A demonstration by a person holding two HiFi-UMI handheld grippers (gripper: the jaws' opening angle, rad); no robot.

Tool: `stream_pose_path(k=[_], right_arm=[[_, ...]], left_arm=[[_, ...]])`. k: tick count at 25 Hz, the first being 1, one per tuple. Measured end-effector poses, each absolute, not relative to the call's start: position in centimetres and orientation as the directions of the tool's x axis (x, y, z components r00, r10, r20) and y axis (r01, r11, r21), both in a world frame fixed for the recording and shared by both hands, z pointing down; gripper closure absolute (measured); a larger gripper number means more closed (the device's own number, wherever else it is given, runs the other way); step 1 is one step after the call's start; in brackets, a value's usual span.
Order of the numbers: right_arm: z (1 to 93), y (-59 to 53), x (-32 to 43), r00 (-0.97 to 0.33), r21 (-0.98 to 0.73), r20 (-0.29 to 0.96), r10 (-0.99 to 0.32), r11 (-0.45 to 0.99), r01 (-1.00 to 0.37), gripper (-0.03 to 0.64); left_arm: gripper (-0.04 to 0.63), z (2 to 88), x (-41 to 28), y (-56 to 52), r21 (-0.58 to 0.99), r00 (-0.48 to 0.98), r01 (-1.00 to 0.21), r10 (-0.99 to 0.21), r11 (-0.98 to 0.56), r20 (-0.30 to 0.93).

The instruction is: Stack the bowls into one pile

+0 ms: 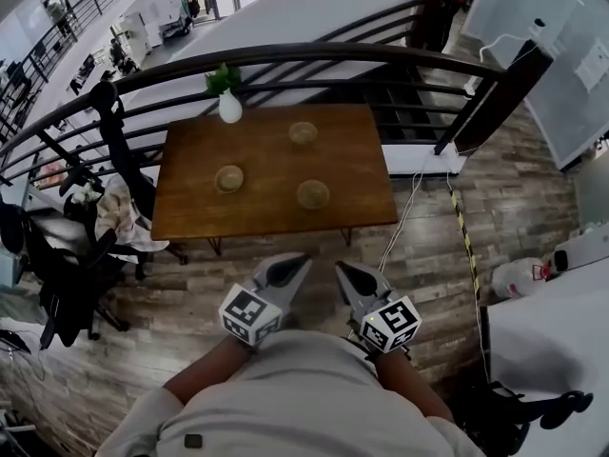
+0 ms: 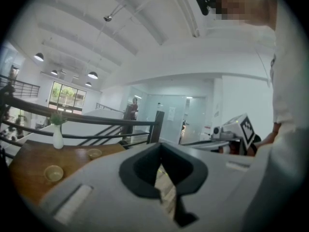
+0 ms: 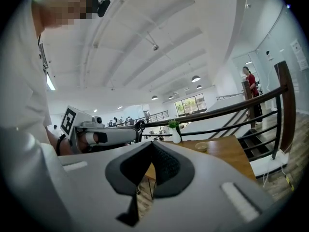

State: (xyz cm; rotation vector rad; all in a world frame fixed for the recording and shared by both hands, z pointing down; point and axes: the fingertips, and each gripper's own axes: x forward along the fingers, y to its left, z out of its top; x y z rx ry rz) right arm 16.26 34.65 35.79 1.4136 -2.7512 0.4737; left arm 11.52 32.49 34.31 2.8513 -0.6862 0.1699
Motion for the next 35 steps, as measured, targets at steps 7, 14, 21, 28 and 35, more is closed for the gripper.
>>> stream_pose_path(k=[7, 14, 21, 28, 35], right_arm=[[33.4, 26.1, 11.2, -0.595, -0.246, 0.132, -0.793, 0.555, -0.794, 0.612], [33.4, 20.9, 5.4, -0.620, -0.245, 0.126, -0.775, 0.581, -0.776, 0.612], [33.6, 17.7, 3.7, -0.632, -0.241, 0.140, -0.762, 0.593, -0.769, 0.611], [34.2, 14.5, 3.6, -0.684, -0.251, 0.152, -0.713, 0.642, -0.724, 0.611], [34.1, 11.1, 6.4, -0.722, -0.253, 0.154, -0.674, 0.680, -0.689, 0.611]], left_arm=[[0.591, 31.2, 6.4, 24.0, 0.155, 0.888, -0.456, -0.437, -0.877, 0.140], [0.591, 31.2, 1.3, 18.8, 0.157, 0.882, -0.468, -0.450, -0.870, 0.137], [0.591, 31.8, -0.7, 15.8, 0.191, 0.875, -0.483, -0.464, -0.854, 0.139], [0.591, 32.4, -0.7, 12.8, 0.203, 0.844, -0.536, -0.514, -0.820, 0.152], [0.591, 32.7, 2.0, 9.4, 0.209, 0.812, -0.583, -0.561, -0.785, 0.158]])
